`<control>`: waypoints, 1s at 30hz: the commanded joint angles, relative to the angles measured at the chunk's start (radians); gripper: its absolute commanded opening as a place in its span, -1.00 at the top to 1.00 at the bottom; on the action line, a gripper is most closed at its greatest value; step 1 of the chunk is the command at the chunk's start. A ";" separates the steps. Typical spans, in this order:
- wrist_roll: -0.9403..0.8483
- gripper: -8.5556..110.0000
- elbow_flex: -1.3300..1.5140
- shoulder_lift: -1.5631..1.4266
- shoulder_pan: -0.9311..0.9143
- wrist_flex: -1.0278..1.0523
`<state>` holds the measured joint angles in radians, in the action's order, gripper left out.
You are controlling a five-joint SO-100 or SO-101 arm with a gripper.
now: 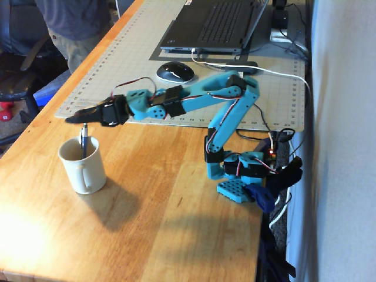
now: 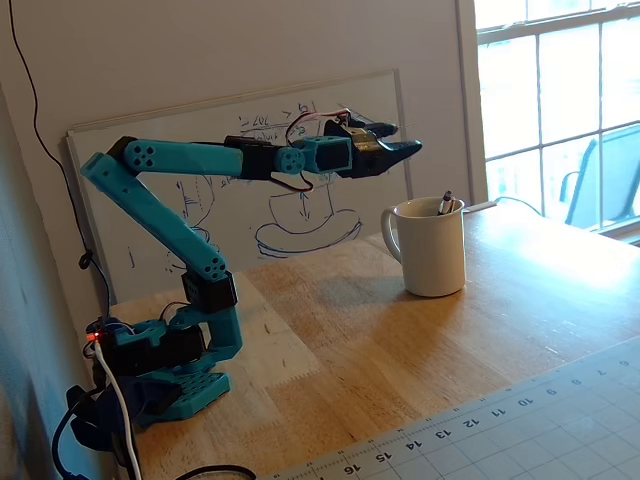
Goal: Grasp a pen and put it in a mug.
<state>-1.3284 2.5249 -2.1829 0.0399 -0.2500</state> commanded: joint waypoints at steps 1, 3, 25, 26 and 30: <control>0.011 0.47 0.071 -0.127 -0.084 -0.021; 0.011 0.47 0.130 -0.149 -0.098 -0.021; 0.440 0.61 0.370 -0.491 -0.107 -0.021; 0.502 0.61 0.379 -0.506 -0.107 -0.021; 0.765 0.61 0.443 -0.560 -0.107 -0.021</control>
<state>-0.7762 2.9575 -2.6814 -0.0782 -0.2500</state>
